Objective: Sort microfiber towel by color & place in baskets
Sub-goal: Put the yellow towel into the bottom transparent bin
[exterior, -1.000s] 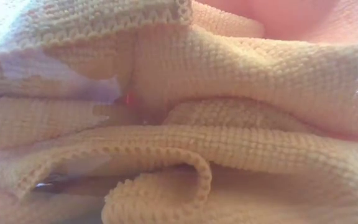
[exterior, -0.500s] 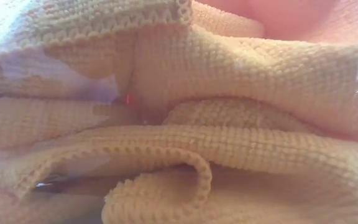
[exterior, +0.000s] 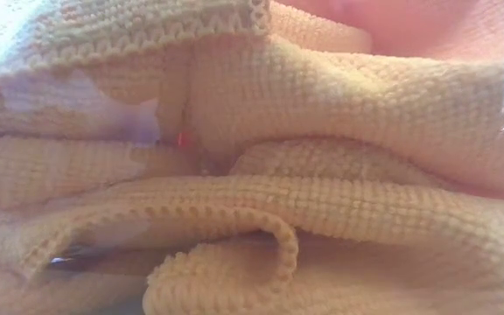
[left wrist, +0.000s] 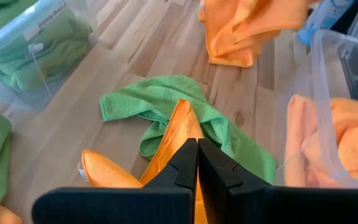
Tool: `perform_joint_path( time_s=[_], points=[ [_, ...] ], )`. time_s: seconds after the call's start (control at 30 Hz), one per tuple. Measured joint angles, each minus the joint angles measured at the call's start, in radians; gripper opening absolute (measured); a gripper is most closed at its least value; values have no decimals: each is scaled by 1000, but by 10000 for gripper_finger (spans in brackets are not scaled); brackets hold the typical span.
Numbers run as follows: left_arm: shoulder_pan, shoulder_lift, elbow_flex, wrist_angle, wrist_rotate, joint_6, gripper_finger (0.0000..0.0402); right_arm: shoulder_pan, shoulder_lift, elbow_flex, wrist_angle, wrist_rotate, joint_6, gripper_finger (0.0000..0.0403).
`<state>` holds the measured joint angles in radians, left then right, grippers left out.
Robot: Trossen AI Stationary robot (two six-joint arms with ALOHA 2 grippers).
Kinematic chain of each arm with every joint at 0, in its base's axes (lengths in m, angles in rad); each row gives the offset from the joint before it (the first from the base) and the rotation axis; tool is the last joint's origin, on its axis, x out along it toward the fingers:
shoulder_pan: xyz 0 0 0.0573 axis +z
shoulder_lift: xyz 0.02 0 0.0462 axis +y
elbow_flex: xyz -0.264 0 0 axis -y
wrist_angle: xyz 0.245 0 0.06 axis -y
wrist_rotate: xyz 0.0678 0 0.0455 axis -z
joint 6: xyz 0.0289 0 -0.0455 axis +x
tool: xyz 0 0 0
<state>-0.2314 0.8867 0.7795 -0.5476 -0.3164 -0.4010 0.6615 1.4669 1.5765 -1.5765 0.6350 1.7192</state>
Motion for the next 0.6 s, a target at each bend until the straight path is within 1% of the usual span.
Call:
perform_joint_path(
  time_s=[0.07,0.17,0.23,0.3,0.43,0.6],
  points=[
    [0,0,0,0,0,25,0,7,36,67,11,47,-49,1],
    [0,0,0,0,0,29,0,0,95,169,10,63,-114,0],
    [0,0,0,0,0,29,0,-11,120,199,8,46,-167,0],
    [0,0,0,0,0,28,0,-34,125,200,8,-2,-203,0],
    [0,0,0,0,1,28,0,-84,107,108,5,-146,-235,0],
    [-1,0,0,0,48,7,0,-120,72,-95,5,-342,-194,0]
  ],
)
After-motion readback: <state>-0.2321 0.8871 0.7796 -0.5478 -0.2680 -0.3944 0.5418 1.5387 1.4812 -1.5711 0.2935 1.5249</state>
